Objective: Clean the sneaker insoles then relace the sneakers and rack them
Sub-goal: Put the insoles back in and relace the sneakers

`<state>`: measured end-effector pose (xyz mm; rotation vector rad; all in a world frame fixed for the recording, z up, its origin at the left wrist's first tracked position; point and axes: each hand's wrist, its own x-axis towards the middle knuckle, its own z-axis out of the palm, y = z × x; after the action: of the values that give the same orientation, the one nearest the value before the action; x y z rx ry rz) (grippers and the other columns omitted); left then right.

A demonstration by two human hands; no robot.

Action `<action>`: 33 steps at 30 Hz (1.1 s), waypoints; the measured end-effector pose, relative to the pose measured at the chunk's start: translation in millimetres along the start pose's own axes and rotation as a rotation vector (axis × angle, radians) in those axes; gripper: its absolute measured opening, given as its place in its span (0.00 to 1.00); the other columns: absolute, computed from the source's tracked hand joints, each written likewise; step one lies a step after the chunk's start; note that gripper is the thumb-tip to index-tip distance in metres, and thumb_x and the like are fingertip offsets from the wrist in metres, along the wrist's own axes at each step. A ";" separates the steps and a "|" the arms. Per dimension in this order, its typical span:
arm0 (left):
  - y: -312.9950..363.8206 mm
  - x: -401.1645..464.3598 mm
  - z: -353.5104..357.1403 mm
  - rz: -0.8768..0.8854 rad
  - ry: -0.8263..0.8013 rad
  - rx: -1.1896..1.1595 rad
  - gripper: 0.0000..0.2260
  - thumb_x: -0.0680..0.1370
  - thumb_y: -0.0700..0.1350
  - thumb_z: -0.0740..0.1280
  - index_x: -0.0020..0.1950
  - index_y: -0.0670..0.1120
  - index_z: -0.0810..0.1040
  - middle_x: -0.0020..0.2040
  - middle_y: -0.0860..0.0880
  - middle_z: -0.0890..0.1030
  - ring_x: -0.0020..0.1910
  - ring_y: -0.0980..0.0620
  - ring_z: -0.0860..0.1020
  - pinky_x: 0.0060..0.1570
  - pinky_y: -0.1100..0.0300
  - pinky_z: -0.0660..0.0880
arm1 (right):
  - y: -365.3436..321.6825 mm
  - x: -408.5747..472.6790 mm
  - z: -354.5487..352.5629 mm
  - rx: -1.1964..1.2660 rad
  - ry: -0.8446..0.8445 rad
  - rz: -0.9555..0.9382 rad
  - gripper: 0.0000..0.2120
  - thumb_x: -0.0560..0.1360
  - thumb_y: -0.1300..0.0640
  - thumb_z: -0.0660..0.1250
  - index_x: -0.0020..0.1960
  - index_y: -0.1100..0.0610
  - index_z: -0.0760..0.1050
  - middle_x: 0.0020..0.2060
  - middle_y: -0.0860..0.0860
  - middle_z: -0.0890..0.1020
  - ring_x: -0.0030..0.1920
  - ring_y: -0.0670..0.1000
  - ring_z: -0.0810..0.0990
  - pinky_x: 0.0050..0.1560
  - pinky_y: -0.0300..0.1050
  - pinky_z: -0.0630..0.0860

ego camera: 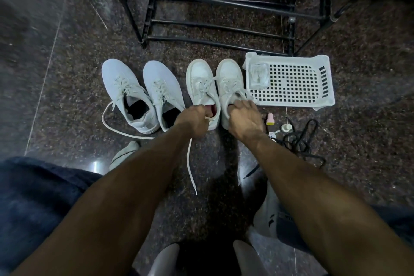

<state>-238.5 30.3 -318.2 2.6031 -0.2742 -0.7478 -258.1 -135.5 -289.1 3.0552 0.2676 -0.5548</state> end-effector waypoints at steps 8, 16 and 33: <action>-19.9 -49.3 -3.0 -0.217 0.383 0.015 0.18 0.72 0.48 0.54 0.54 0.46 0.79 0.55 0.43 0.78 0.55 0.40 0.76 0.51 0.48 0.73 | -62.6 -11.0 6.5 0.196 0.109 -0.346 0.16 0.73 0.59 0.63 0.60 0.58 0.75 0.57 0.53 0.75 0.60 0.57 0.71 0.56 0.54 0.70; -39.3 -89.9 -0.6 -0.274 -0.059 0.031 0.15 0.76 0.44 0.63 0.61 0.44 0.79 0.59 0.40 0.79 0.61 0.40 0.76 0.57 0.51 0.72 | -99.7 -11.3 12.8 0.112 -0.235 -0.398 0.22 0.75 0.57 0.63 0.68 0.56 0.69 0.66 0.51 0.71 0.70 0.53 0.64 0.65 0.55 0.68; -21.1 -150.4 86.8 -0.629 0.320 -0.605 0.13 0.66 0.47 0.62 0.50 0.51 0.75 0.51 0.47 0.80 0.50 0.44 0.79 0.49 0.49 0.78 | -56.7 -88.1 42.2 0.657 -0.294 0.093 0.04 0.71 0.51 0.70 0.46 0.47 0.80 0.47 0.48 0.84 0.49 0.52 0.81 0.52 0.49 0.78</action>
<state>-409.9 64.5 -324.8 2.1488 0.7771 -0.4767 -363.8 -96.3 -297.3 3.4809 -0.0899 -1.2946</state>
